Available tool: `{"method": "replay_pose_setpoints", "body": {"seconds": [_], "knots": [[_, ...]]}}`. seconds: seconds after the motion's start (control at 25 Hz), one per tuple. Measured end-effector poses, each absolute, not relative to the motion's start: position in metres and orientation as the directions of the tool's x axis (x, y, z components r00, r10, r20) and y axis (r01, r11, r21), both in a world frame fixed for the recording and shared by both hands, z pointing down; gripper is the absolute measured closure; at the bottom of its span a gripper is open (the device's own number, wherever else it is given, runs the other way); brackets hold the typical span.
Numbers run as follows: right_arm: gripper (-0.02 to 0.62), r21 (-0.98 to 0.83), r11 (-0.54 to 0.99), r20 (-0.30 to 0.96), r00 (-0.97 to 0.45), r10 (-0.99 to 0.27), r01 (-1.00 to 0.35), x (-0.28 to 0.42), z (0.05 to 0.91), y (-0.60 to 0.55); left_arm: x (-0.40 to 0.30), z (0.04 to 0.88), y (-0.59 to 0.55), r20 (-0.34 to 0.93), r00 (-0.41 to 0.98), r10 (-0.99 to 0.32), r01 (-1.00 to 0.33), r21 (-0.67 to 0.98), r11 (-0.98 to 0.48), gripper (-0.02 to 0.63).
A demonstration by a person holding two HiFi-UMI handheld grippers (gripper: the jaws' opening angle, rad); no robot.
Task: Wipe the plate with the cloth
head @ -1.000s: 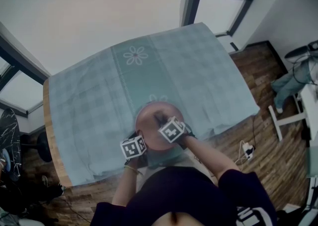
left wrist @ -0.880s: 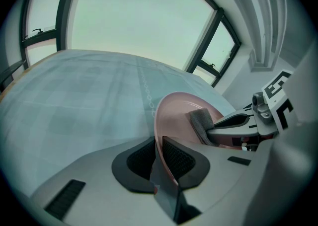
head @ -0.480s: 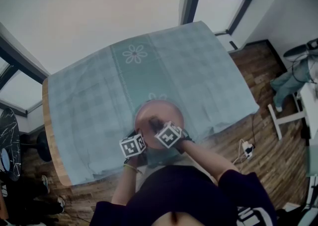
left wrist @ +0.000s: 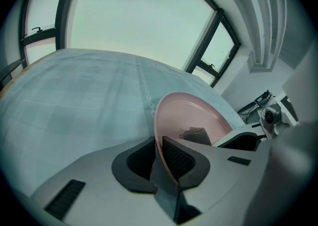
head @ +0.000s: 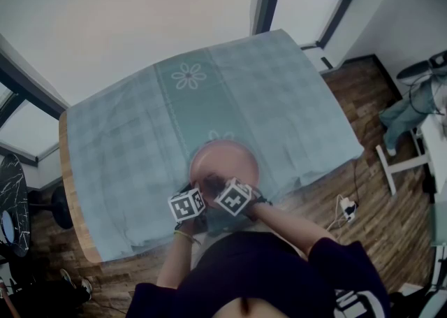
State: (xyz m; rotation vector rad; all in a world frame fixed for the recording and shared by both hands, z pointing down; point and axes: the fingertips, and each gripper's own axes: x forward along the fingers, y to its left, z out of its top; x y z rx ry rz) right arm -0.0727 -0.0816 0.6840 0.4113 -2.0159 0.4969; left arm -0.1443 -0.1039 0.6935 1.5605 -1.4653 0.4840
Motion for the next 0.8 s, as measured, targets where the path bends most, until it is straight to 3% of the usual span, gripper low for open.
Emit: {"method": "replay_pose_setpoints", "body": {"seconds": [0.28,0.8], "knots": [[0.563,-0.241,0.852,0.872,-0.49,-0.021,-0.465,-0.079,0.678,-0.068,-0.144,0.693,-0.104,0.788,0.226,-0.572,-0.93,0.349,0.114,0.55],[0.563,-0.149,0.832,0.881,-0.455,-0.134,-0.534,-0.042,0.655,-0.124,-0.143,0.692,-0.104,0.791,0.231,-0.567,-0.931,0.349,0.108,0.549]]}}
